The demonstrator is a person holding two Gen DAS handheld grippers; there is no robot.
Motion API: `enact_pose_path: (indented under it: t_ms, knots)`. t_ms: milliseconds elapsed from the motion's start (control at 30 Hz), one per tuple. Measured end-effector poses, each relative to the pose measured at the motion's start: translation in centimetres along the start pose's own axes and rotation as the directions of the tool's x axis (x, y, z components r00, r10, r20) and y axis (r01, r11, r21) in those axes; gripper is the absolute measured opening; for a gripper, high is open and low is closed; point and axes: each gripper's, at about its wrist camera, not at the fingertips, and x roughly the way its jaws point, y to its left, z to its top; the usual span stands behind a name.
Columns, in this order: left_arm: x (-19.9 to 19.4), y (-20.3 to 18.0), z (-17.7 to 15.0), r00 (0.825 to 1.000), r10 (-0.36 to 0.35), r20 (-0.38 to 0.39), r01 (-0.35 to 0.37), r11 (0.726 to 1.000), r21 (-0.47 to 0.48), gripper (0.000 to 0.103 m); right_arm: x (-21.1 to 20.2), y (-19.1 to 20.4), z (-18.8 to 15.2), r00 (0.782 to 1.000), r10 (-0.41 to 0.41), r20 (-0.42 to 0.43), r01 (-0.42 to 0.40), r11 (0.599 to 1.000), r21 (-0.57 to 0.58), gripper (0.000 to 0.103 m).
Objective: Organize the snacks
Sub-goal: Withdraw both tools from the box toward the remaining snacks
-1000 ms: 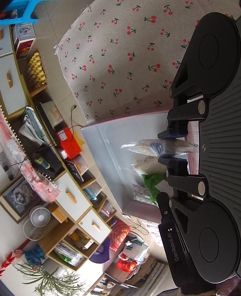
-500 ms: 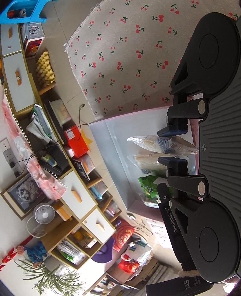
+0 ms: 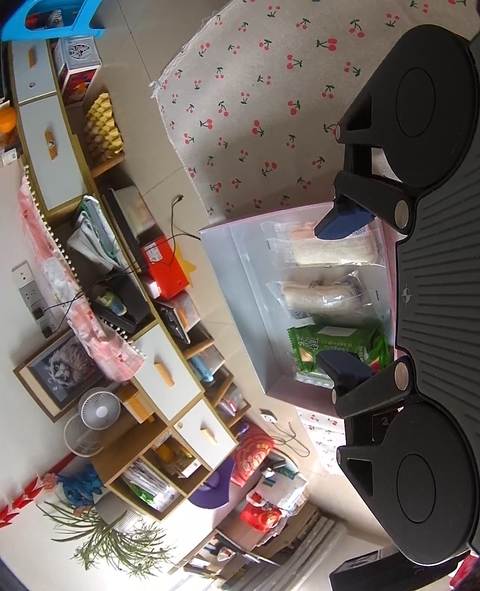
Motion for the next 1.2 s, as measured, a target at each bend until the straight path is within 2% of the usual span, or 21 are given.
enact_pose_path:
  t_ms: [133, 200, 500, 700, 833, 1000, 1200]
  knots:
    - [-1.4, 0.3, -0.6, 1.000, -0.011, 0.012, 0.011, 1.000, 0.008, 0.086, -0.8, 0.5, -0.3, 1.000, -0.008, -0.009, 0.008, 0.999, -0.038, 0.072]
    - [-1.9, 0.5, -0.8, 1.000, -0.001, 0.016, 0.001, 1.000, 0.017, 0.087, -1.2, 0.9, -0.6, 1.000, -0.016, -0.017, 0.015, 0.998, -0.067, 0.077]
    - [-4.4, 1.7, -2.4, 0.998, 0.054, 0.012, -0.055, 0.997, 0.048, 0.097, -2.5, 2.7, -2.8, 0.996, -0.059, -0.060, 0.046, 0.978, -0.203, 0.086]
    - [-5.9, 2.9, -3.9, 0.997, 0.078, -0.015, -0.077, 0.996, 0.032, 0.100, -3.3, 3.9, -4.3, 0.994, -0.077, -0.082, 0.050, 0.955, -0.293, 0.087]
    - [-6.6, 3.8, -4.7, 0.993, 0.109, -0.043, -0.109, 0.994, 0.000, 0.101, -3.4, 4.9, -5.4, 0.994, -0.089, -0.061, 0.059, 0.920, -0.388, 0.089]
    - [-7.6, 5.0, -5.9, 0.994, 0.096, -0.048, -0.096, 0.995, -0.011, 0.102, -4.0, 5.2, -7.0, 0.994, -0.099, -0.047, 0.066, 0.885, -0.460, 0.089]
    - [-8.3, 6.7, -7.5, 0.991, 0.122, -0.050, -0.122, 0.992, 0.018, 0.102, -5.1, 4.3, -8.1, 0.996, -0.076, -0.054, 0.044, 0.893, -0.447, 0.089]
